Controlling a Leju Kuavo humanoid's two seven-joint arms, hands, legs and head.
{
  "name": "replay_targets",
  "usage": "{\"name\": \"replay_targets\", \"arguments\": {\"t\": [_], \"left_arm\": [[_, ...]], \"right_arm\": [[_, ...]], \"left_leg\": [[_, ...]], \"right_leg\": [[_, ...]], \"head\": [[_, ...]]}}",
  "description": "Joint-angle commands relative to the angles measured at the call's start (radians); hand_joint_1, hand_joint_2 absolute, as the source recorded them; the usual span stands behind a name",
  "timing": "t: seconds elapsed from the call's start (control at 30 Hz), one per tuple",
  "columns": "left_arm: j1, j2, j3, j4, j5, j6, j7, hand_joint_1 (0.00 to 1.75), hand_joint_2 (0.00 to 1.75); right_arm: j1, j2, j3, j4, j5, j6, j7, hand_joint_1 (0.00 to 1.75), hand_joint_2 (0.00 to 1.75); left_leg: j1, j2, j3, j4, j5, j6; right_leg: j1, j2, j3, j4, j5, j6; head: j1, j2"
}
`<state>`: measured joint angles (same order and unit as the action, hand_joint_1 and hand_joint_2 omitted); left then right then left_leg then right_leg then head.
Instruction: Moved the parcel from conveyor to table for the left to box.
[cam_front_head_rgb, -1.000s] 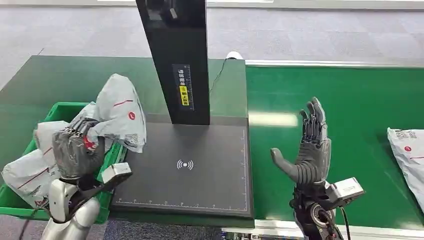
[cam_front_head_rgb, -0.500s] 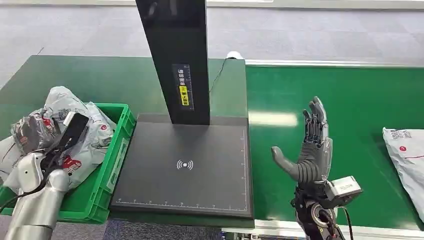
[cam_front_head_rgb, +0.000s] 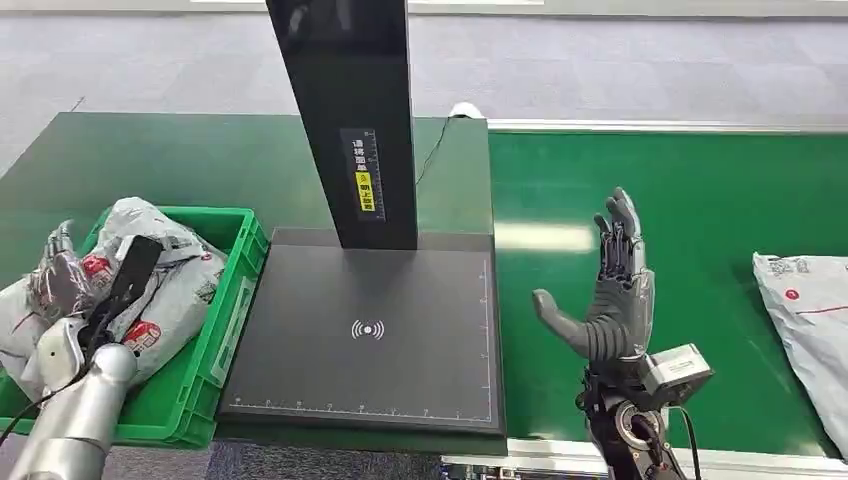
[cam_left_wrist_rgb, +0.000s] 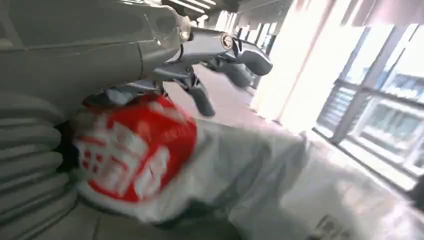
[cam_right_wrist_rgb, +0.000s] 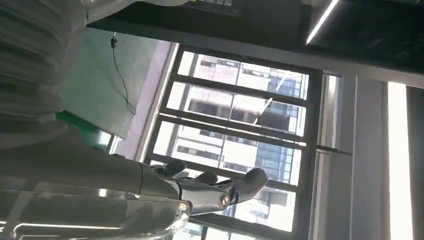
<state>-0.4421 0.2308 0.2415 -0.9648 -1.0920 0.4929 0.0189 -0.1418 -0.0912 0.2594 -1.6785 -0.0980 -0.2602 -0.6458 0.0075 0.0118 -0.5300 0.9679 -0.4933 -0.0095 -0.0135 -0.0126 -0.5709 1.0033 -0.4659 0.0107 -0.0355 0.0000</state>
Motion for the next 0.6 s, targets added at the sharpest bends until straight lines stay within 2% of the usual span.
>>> {"name": "replay_targets", "arguments": {"t": [0.03, 0.07, 0.1, 0.13, 0.27, 0.3, 0.33, 0.37, 0.47, 0.53, 0.57, 0.6], "left_arm": [[0.214, -0.136, -0.056, -0.394, 0.284, 0.128, -0.249, 0.00, 0.00], [0.249, -0.154, -0.083, -0.456, 0.339, 0.188, -0.319, 0.00, 0.00], [0.282, -0.206, -0.065, -0.541, 0.353, 0.205, -0.419, 0.00, 0.00], [0.309, -0.245, -0.061, -0.572, 0.325, 0.205, -0.429, 0.00, 0.00], [0.305, -0.240, -0.062, -0.567, 0.327, 0.205, -0.427, 0.00, 0.00], [0.305, -0.305, 0.006, -0.617, 0.374, 0.205, -0.592, 0.00, 0.00], [0.320, -0.340, 0.008, -0.638, 0.440, 0.205, -0.700, 0.00, 0.00], [0.347, -0.371, -0.012, -0.714, 0.447, 0.205, -0.717, 0.00, 0.00], [0.347, -0.371, -0.012, -0.714, 0.447, 0.205, -0.717, 0.00, 0.00], [0.401, -0.356, -0.144, -0.842, 0.512, 0.205, -0.717, 0.00, 0.00], [0.423, -0.274, -0.298, -0.811, 0.678, 0.205, -0.717, 0.00, 0.00], [0.430, -0.233, -0.381, -0.777, 0.806, 0.129, -0.717, 0.00, 0.00]], "right_arm": [[-0.027, -0.001, 0.019, 0.109, -0.003, 0.010, 0.033, 0.00, 1.75], [-0.034, -0.010, 0.031, 0.131, 0.001, 0.030, 0.050, 0.00, 1.75], [-0.040, -0.016, 0.042, 0.158, 0.005, 0.044, 0.064, 0.00, 1.75], [-0.043, -0.016, 0.044, 0.177, 0.006, 0.047, 0.061, 0.00, 1.75], [-0.043, -0.015, 0.045, 0.178, 0.006, 0.047, 0.060, 0.00, 1.75], [-0.050, -0.017, 0.051, 0.184, 0.006, 0.046, 0.059, 0.00, 1.75], [-0.051, -0.022, 0.056, 0.191, -0.029, 0.065, 0.066, 0.00, 1.75], [-0.043, -0.035, 0.063, 0.195, -0.036, 0.069, 0.067, 0.00, 1.75], [-0.043, -0.035, 0.063, 0.195, -0.036, 0.069, 0.067, 0.00, 1.75], [-0.038, -0.067, 0.076, 0.211, -0.072, 0.123, 0.108, 0.00, 1.75], [-0.049, -0.088, 0.093, 0.233, -0.074, 0.149, 0.157, 0.00, 1.75], [-0.062, -0.101, 0.099, 0.267, -0.117, 0.204, 0.203, 0.00, 1.75]], "left_leg": [[0.000, -0.001, 0.001, -0.001, 0.000, 0.001], [0.001, -0.001, 0.001, -0.001, 0.000, 0.001], [0.000, 0.000, 0.001, -0.001, 0.000, 0.001], [-0.001, 0.000, 0.002, -0.001, -0.001, 0.001], [-0.002, -0.001, 0.001, -0.001, -0.001, 0.001], [-0.003, 0.000, 0.000, 0.000, -0.001, 0.001], [-0.002, 0.000, 0.000, 0.000, -0.001, 0.001], [-0.002, 0.000, -0.001, 0.000, -0.001, 0.001], [-0.002, -0.002, -0.001, 0.000, -0.001, 0.001], [-0.002, -0.002, 0.000, 0.000, -0.002, 0.001], [-0.001, -0.002, -0.001, 0.001, -0.002, 0.001], [-0.002, -0.002, 0.000, 0.000, -0.001, 0.001]], "right_leg": [[0.000, 0.000, 0.002, -0.002, 0.000, 0.000], [0.001, 0.001, 0.003, -0.003, 0.001, 0.000], [0.000, 0.001, 0.002, -0.003, 0.001, 0.000], [-0.001, 0.001, 0.002, -0.002, 0.000, 0.000], [-0.002, 0.000, 0.002, -0.003, 0.001, 0.000], [-0.003, 0.001, 0.001, -0.002, 0.001, 0.000], [-0.002, 0.002, 0.001, -0.002, 0.002, 0.000], [-0.002, 0.001, 0.000, -0.002, 0.001, 0.000], [-0.002, -0.001, 0.001, -0.001, 0.000, 0.000], [-0.002, -0.001, 0.001, -0.002, 0.000, 0.000], [-0.001, 0.000, 0.001, -0.002, 0.001, 0.000], [-0.002, -0.001, 0.002, -0.002, 0.000, 0.000]], "head": [[0.000, 0.000], [0.000, 0.000], [0.000, 0.000], [0.000, 0.000], [0.000, 0.000], [0.000, 0.000], [0.000, 0.000], [0.000, 0.000], [0.000, 0.000], [0.000, 0.000], [0.000, 0.000], [0.000, 0.000]]}}
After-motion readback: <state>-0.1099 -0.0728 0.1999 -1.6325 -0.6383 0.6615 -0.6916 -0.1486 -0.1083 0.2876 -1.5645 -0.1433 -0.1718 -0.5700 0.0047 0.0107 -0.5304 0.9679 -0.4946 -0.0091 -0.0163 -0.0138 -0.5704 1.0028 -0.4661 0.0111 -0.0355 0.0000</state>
